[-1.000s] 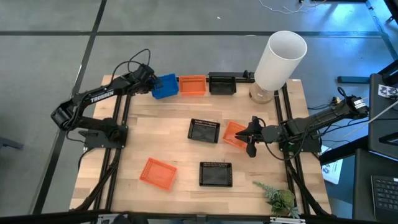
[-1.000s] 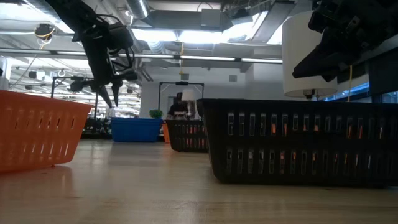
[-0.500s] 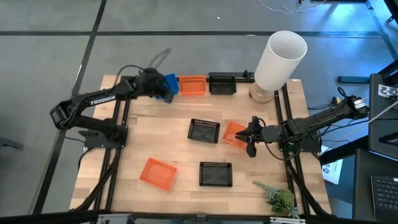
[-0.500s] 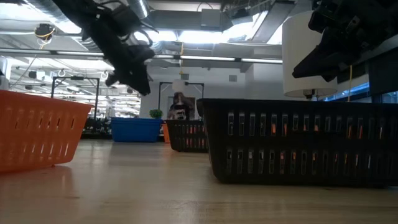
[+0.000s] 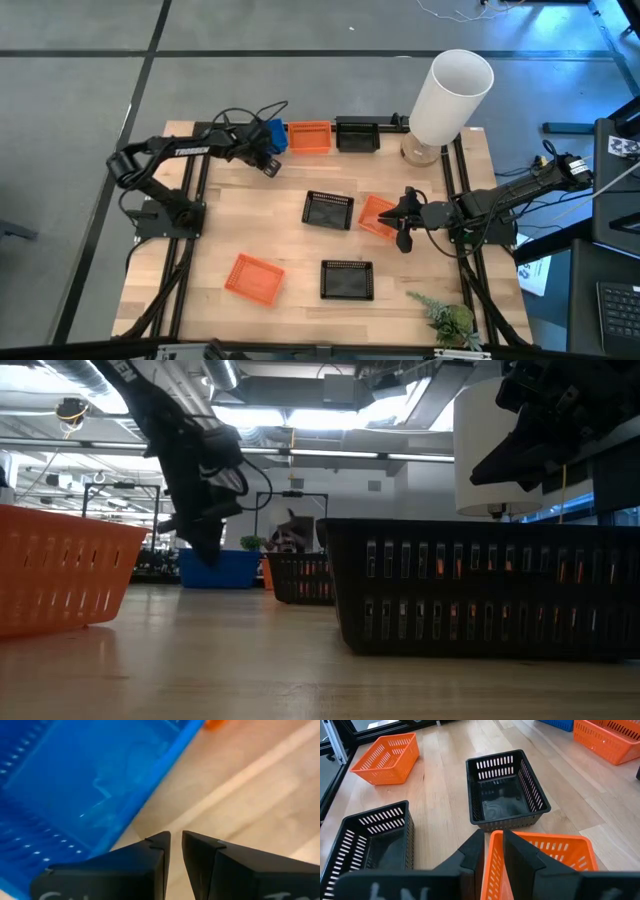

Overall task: Stack baskets by color
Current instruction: Stack the bottom blue bin on the stacked blue bins, then stack the middle orange bin on the top orange bin

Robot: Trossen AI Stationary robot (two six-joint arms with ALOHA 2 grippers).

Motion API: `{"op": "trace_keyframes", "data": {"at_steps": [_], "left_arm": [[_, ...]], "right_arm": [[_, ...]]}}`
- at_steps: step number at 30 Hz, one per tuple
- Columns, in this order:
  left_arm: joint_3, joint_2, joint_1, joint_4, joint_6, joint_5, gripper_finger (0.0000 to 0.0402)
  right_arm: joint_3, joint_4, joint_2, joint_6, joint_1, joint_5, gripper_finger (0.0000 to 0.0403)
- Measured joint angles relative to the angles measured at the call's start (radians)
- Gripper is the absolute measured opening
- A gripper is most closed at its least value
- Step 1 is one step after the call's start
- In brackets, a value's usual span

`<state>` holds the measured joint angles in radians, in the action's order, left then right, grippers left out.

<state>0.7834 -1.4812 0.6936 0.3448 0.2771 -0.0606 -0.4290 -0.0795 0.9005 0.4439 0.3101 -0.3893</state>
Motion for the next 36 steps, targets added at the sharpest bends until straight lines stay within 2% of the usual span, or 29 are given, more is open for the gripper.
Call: {"op": "trace_keyframes", "data": {"at_steps": [12,22,25,28,33,36], "left_arm": [[0.0,0.027,0.051,0.059,0.006,-0.162,0.0039],[0.0,0.027,0.08,0.059,0.005,-0.204,0.0039],[0.0,0.039,0.078,0.069,0.039,-0.11,0.0039],[0.005,0.074,0.045,0.067,0.078,0.075,0.0039],[0.035,0.19,-0.062,0.072,0.088,0.381,0.0039],[0.039,0.267,-0.15,0.114,0.088,0.492,0.0039]], "right_arm": [[0.0,-0.001,0.0,-0.002,0.0,0.0,0.007],[0.0,-0.001,0.0,-0.001,0.0,0.0,0.007],[0.0,-0.001,0.0,0.0,0.0,0.0,0.007],[0.0,-0.001,0.0,0.0,0.0,0.0,0.007],[0.0,-0.001,0.0,-0.001,0.0,0.0,0.007],[0.0,-0.001,0.0,-0.002,0.0,0.0,0.007]]}}
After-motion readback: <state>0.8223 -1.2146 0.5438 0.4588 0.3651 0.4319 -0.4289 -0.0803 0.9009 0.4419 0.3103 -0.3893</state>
